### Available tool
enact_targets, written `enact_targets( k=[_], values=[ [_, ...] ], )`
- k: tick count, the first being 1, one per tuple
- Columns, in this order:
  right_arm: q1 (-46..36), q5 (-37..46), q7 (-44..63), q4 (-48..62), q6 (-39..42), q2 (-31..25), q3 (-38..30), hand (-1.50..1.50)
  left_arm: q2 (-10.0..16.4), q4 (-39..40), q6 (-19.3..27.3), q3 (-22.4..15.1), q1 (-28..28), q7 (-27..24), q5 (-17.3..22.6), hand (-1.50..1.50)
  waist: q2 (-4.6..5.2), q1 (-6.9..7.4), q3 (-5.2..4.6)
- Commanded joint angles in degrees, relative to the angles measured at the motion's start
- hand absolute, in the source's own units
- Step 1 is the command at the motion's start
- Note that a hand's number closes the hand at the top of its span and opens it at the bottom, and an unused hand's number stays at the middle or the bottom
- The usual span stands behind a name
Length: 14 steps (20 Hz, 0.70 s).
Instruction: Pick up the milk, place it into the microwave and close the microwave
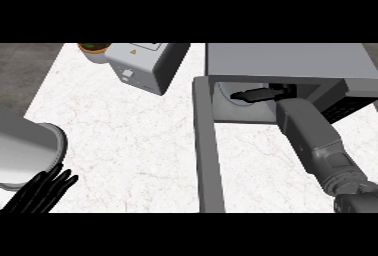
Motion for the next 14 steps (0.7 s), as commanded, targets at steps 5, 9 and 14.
enact_targets(
  k=[5, 9, 14],
  values=[
    [10.26, -2.13, -6.56, -3.43, 8.83, 6.03, 0.57, -1.50, -4.07, 4.11, -1.83, -3.35, -3.49, -3.86, -12.24, -1.50, -1.32, -2.17, -0.20],
    [16.66, -1.33, -7.31, -6.03, 11.06, 5.93, 2.92, -1.50, -6.64, 6.97, 0.78, -7.16, -6.36, -4.42, -18.10, -1.50, -1.87, -3.82, -0.26],
    [25.77, -0.48, -8.47, -10.83, 7.10, 7.78, 5.31, -1.50, -6.72, 11.25, 1.23, -8.47, -8.45, -8.68, -23.23, 1.50, -2.04, -4.37, -0.34]
  ],
)
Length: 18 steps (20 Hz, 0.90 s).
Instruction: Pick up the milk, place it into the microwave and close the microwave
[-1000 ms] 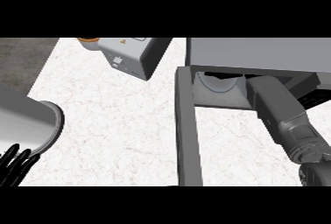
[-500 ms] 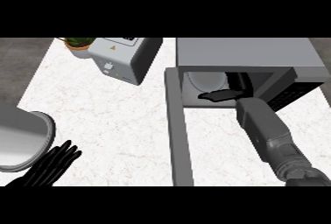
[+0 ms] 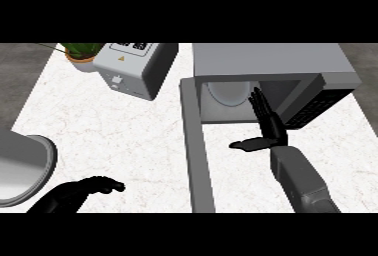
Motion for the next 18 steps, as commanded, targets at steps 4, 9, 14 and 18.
enact_targets(
  k=[4, 9, 14, 18],
  values=[
    [14.28, 0.98, -2.85, -7.58, 1.80, -1.72, 3.21, -1.50, -0.61, 4.16, 2.90, -2.74, -4.35, -1.45, -6.60, 1.50, -0.44, -1.98, -0.13],
    [23.26, -0.73, -4.40, -15.99, 4.94, -3.74, 3.54, -1.50, -0.62, 9.11, 7.19, -8.25, -8.88, -2.21, -13.52, 1.50, -0.30, -2.41, -0.18],
    [34.07, -3.51, -4.51, -25.73, 9.55, -6.32, 3.82, -1.50, -0.63, 15.48, 10.31, -13.98, -12.85, -7.87, -20.27, 1.50, -0.04, -2.42, -0.20],
    [41.98, -7.55, -1.32, -37.82, 14.20, -9.30, 3.73, -1.50, -0.63, 20.45, 13.91, -16.46, -14.32, -11.72, -22.41, 1.50, 0.03, -1.87, -0.25]
  ],
)
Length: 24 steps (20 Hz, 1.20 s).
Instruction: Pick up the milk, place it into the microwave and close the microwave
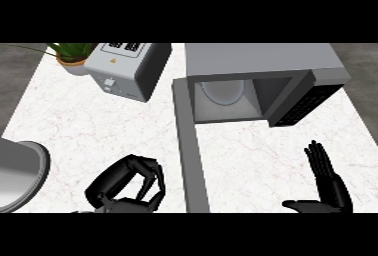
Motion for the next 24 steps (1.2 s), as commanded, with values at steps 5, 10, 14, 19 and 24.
enact_targets(
  k=[5, 10, 14, 19, 24],
  values=[
    [16.49, -8.00, 2.97, -23.14, 10.90, -1.18, 1.78, -1.50, -0.01, 11.59, 10.46, -10.52, -4.82, -8.30, -2.81, 1.50, 0.41, 0.88, 0.03],
    [20.62, -14.29, 7.96, -34.22, 15.55, -3.21, 3.12, -1.50, -0.01, 16.13, 20.04, -24.30, -6.67, -6.33, -1.77, 1.50, 0.51, 0.31, 0.04],
    [25.48, -18.39, 10.87, -43.42, 18.99, -4.60, 5.38, -1.50, 0.00, 19.66, 27.27, -31.47, -11.46, -3.21, 3.84, 1.50, 0.64, -0.67, 0.05],
    [27.91, -24.79, 17.74, -52.97, 19.72, -5.87, 6.52, -1.50, 0.01, 22.16, 39.81, -41.86, -17.05, -2.51, 9.64, 1.50, 0.80, -0.73, 0.07],
    [25.40, -27.65, 23.20, -58.56, 18.13, -7.02, 8.22, -1.50, 0.04, 23.57, 50.98, -48.14, -22.78, -1.31, 14.51, 1.50, 1.21, -2.64, -0.03]
  ],
)
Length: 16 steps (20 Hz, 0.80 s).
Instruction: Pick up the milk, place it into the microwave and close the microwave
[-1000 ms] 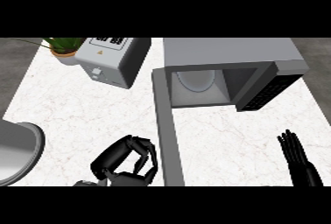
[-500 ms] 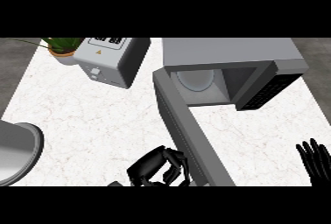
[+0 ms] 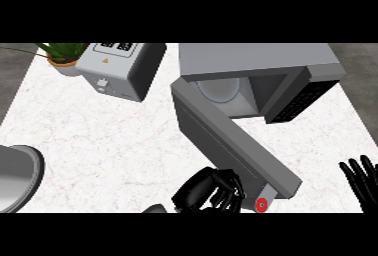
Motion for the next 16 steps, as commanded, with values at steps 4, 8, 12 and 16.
enact_targets(
  k=[4, 8, 12, 16],
  values=[
    [1.04, -3.88, 4.78, -9.51, 2.54, -1.73, 3.05, -1.50, -1.09, 1.43, 12.19, -8.34, -9.88, 2.81, 7.48, 1.50, 0.30, -2.77, -0.06],
    [1.27, -7.08, 8.24, -13.26, 2.53, -3.06, 3.62, -1.50, -1.08, 3.63, 18.15, -7.41, -13.17, 1.14, 11.57, 1.50, 0.67, -3.49, -0.15],
    [0.73, -7.77, 11.26, -15.63, -0.10, -3.07, 4.07, -1.50, -1.11, 5.75, 21.97, -5.75, -17.50, -0.83, 16.00, 1.50, 1.20, -4.16, -0.16],
    [0.47, -9.70, 13.42, -18.43, -0.67, -3.74, 4.64, -1.50, -1.13, 7.86, 25.44, -4.33, -22.98, -0.41, 19.46, 1.50, 1.34, -5.59, -0.09]
  ],
)
